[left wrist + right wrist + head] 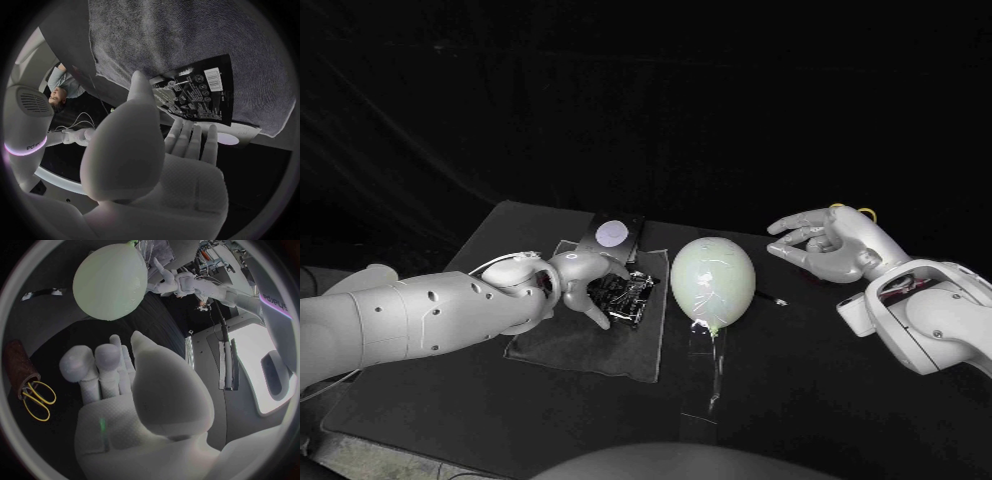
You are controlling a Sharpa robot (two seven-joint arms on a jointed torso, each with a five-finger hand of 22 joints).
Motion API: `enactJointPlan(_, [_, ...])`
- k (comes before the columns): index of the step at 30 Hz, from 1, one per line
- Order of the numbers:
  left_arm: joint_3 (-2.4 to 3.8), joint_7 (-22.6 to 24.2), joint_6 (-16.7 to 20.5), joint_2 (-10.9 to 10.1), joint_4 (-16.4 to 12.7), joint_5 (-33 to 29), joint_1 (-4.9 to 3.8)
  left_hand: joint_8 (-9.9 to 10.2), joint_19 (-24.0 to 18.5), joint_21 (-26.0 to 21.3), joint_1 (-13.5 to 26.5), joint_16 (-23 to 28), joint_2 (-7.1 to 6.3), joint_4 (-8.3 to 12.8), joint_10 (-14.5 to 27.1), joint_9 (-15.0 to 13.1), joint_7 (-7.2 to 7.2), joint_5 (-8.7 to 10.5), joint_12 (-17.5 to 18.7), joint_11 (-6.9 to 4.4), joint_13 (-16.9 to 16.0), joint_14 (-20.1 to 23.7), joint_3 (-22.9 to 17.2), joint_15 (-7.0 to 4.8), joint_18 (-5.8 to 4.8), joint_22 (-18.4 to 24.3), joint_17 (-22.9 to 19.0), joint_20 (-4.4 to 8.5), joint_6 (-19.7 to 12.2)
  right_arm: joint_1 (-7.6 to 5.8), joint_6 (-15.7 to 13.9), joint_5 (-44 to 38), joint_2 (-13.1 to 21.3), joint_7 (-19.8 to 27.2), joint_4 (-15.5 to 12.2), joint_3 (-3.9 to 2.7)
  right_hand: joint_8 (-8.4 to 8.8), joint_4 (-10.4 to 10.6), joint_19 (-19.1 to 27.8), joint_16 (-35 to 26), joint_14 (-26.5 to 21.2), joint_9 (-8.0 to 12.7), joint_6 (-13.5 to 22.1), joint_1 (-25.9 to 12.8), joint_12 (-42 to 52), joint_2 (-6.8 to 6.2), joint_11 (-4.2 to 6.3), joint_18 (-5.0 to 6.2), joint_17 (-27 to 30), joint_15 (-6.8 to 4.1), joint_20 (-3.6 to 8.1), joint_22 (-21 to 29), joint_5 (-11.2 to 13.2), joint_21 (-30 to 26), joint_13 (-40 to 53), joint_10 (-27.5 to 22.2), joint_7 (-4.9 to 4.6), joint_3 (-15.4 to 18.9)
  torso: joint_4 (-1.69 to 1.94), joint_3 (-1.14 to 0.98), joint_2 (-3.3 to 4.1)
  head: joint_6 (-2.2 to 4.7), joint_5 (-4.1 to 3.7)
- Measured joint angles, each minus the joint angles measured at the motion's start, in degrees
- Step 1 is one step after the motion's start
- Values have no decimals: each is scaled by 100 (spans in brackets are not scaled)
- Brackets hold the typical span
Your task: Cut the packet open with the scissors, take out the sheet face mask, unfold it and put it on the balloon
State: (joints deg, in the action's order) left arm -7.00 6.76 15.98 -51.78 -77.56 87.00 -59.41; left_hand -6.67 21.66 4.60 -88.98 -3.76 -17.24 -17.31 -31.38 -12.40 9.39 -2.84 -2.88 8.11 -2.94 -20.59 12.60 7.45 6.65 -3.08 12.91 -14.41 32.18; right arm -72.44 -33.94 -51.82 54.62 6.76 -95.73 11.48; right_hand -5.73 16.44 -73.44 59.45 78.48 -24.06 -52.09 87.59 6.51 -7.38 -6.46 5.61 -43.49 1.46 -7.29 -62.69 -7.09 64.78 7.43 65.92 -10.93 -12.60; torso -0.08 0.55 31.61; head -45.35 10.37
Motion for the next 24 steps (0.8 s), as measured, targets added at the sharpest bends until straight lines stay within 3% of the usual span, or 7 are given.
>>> enactJointPlan(3, [1, -46, 0, 22, 27, 40, 2, -40, 73, 29, -144, -60, 73, 7, -170, -28, 26, 0, -23, 29, -15, -206, -125, 23, 0, -10, 74, 10, 57, 1, 0, 8, 17, 0, -9, 0, 0, 0, 0, -1, -9, -1, 0, 0, 0, 0, 0, 0, -5, 9, 0, -7, 0, 0, -4, 0, 0, 0, 0, 0, 0, -8, -7])
enactJointPlan(6, [1, -80, -2, 41, 35, 67, 4, -77, 131, 44, -196, -105, 125, 7, -351, -58, 42, 0, -45, 50, -26, -381, -244, 38, 93, -10, 131, 7, 133, 1, 1, 15, 25, 0, -16, 0, 0, 1, 0, -1, -9, -7, 1, 0, 0, 0, 0, 0, -12, 9, 0, -13, 0, 0, -7, 0, 1, -21, 1, -3, 0, -18, -5])
enactJointPlan(11, [1, -131, -20, 95, 62, 119, 11, -145, 193, 50, -265, -134, 195, 14, -525, -118, 61, 0, -45, 59, -31, -549, -351, 30, 98, -19, 178, -15, 312, 2, 4, 27, 28, 0, -25, 0, 0, -8, 0, -9, -9, -8, 2, 0, 0, 0, 0, 0, -27, 9, 0, -28, 0, 0, -17, 0, 3, -40, 3, -4, -2, -43, -1])
enactJointPlan(13, [1, -147, -28, 117, 81, 147, 23, -156, 202, 66, -269, -133, 199, 8, -552, -130, 75, 0, -45, 48, -31, -576, -370, 23, 177, -19, 184, -24, 344, 3, 5, 30, 28, 0, -28, 0, 0, -8, 0, -7, -9, -9, 9, 0, 0, 0, 0, 0, -27, 9, 0, -28, 0, 0, -17, 0, 10, -40, 4, -4, -3, -53, -10])
enactJointPlan(24, [34, -181, -31, 192, 194, 306, 112, -156, 202, 66, -285, -133, 209, 7, -528, -139, 76, 2, -44, 25, -29, -554, -370, 2, 180, -18, 143, -24, 344, 17, 14, 40, 25, 0, -30, 0, 0, -9, 0, 13, -9, -14, 10, 0, 0, 0, -1, 0, -29, 9, 0, -34, 0, 0, -23, 1, 11, -72, 9, -4, -4, -101, -25])
